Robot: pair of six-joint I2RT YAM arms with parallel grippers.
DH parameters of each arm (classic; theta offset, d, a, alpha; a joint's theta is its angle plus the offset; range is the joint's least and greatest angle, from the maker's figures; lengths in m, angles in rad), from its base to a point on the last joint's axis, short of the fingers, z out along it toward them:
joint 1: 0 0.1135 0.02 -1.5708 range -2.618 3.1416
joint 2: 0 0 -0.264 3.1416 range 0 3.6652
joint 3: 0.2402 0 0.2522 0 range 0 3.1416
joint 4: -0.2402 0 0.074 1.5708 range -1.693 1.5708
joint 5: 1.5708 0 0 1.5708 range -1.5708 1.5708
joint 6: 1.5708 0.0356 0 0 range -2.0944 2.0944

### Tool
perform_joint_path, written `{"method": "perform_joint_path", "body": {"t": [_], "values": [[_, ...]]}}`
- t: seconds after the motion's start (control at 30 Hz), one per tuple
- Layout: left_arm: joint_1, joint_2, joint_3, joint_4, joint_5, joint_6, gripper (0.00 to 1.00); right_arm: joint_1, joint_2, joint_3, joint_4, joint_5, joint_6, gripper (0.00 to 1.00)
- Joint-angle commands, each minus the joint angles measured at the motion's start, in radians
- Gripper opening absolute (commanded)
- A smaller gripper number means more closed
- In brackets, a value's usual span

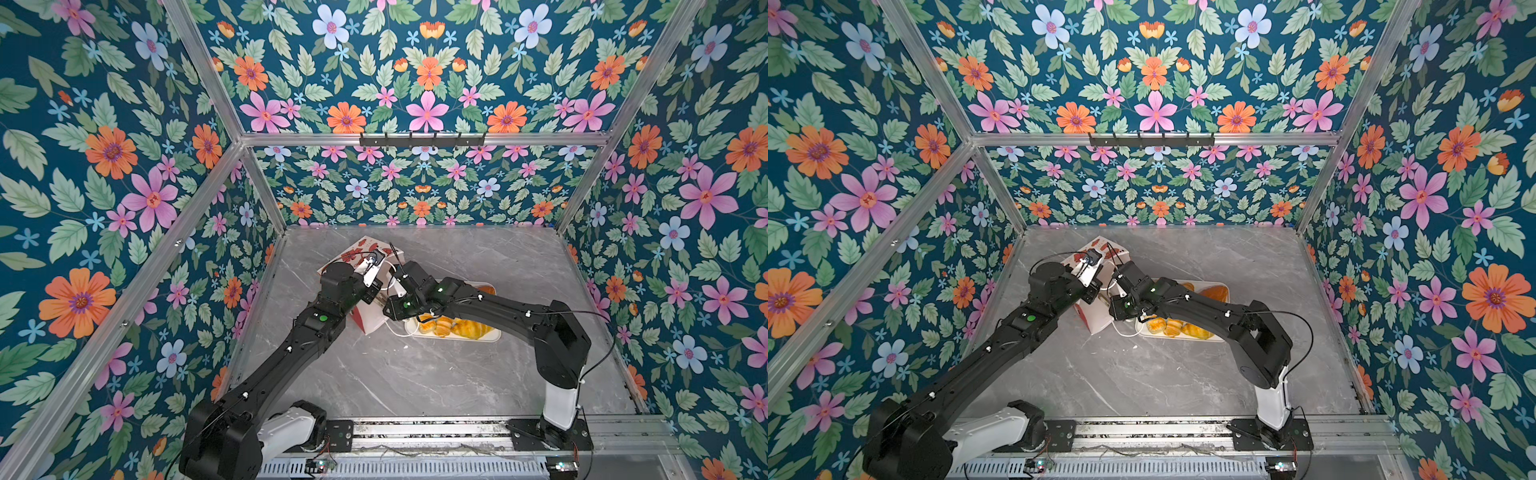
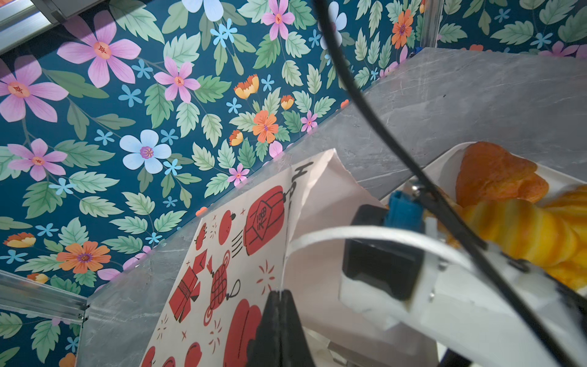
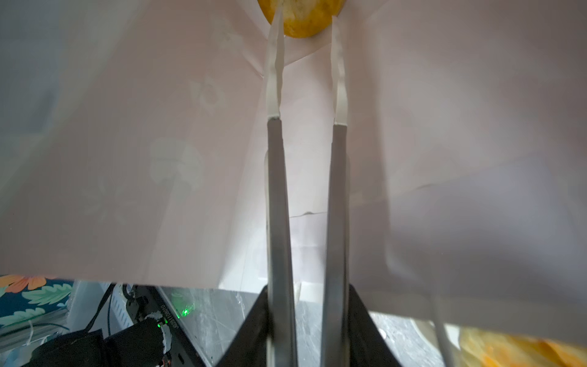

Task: Take the fake bread out of the paper bag
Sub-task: 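Insert the tongs in the right gripper into the paper bag, then close the tongs on the second yellow ring bread inside the bag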

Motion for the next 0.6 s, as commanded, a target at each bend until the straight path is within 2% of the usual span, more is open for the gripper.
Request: {"method": "perform_joint_path", "body": {"t": [0.0, 0.17, 0.57], "values": [[-0.004, -0.001, 0.003, 0.032, 0.017, -0.025, 0.0, 0.0, 0.013, 0.021, 0.018, 0.036, 0.031, 0.35], [-0.01, 0.0, 0.008, 0.031, 0.027, -0.035, 0.0, -0.003, 0.045, 0.053, 0.009, 0.084, 0.04, 0.36], [-0.011, 0.01, 0.029, 0.019, 0.044, -0.065, 0.02, -0.036, 0.098, 0.065, 0.098, 0.022, 0.098, 0.36]]}}
